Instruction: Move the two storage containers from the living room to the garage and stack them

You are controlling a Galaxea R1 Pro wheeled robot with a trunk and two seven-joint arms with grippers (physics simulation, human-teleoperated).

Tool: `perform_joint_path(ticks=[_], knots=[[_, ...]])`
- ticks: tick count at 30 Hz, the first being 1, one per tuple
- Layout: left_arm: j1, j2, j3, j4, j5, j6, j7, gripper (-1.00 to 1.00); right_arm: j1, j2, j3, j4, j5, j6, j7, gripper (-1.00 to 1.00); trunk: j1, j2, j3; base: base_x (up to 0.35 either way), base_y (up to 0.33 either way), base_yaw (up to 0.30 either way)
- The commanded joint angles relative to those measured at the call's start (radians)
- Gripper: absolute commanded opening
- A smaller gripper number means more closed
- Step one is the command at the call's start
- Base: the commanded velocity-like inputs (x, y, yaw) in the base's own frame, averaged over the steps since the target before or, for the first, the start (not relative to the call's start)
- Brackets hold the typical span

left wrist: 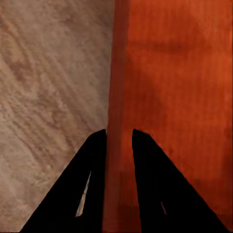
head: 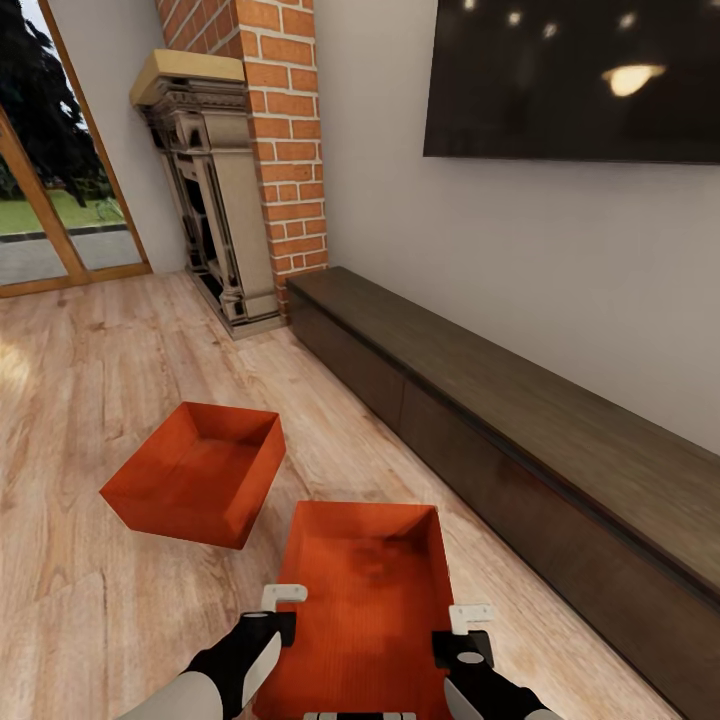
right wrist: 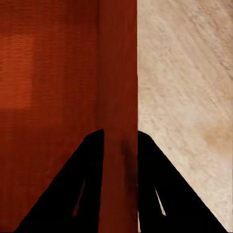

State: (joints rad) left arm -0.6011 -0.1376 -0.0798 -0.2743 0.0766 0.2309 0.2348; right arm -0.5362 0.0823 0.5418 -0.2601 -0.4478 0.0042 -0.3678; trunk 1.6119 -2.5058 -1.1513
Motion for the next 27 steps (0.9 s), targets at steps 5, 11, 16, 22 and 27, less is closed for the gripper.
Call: perform_joint_path(ticks=[5, 11, 16, 22, 27], knots=[[0.000, 0.002, -0.006, -0.003, -0.015, 0.010, 0.017, -1.00, -0.001, -0.002, 0.001, 0.001, -0.006, -0.001, -0.011, -1.00, 0.000, 0.000, -0.001, 0.000, 0.000, 0.000], [0.000, 0.001, -0.006, -0.006, -0.016, 0.010, 0.017, -1.00, -0.001, -0.002, 0.001, 0.001, -0.006, -0.001, -0.011, -1.00, 0.000, 0.000, -0.001, 0.000, 0.000, 0.000], [0.000, 0.001, -0.006, -0.007, -0.017, 0.010, 0.017, -1.00, -0.001, -0.003, 0.001, 0.001, -0.005, -0.001, -0.011, -1.00, 0.000, 0.000, -0.001, 0.000, 0.000, 0.000], [0.000, 0.001, -0.006, -0.007, -0.017, 0.010, 0.017, -1.00, -0.001, -0.003, 0.001, 0.001, -0.005, -0.001, -0.011, -1.00, 0.000, 0.000, -0.001, 0.000, 0.000, 0.000], [0.000, 0.002, -0.005, -0.008, -0.015, 0.022, 0.017, -1.00, -0.001, -0.003, 0.001, 0.001, -0.005, -0.001, -0.011, -1.00, -0.002, 0.001, 0.015, 0.000, 0.000, 0.000]])
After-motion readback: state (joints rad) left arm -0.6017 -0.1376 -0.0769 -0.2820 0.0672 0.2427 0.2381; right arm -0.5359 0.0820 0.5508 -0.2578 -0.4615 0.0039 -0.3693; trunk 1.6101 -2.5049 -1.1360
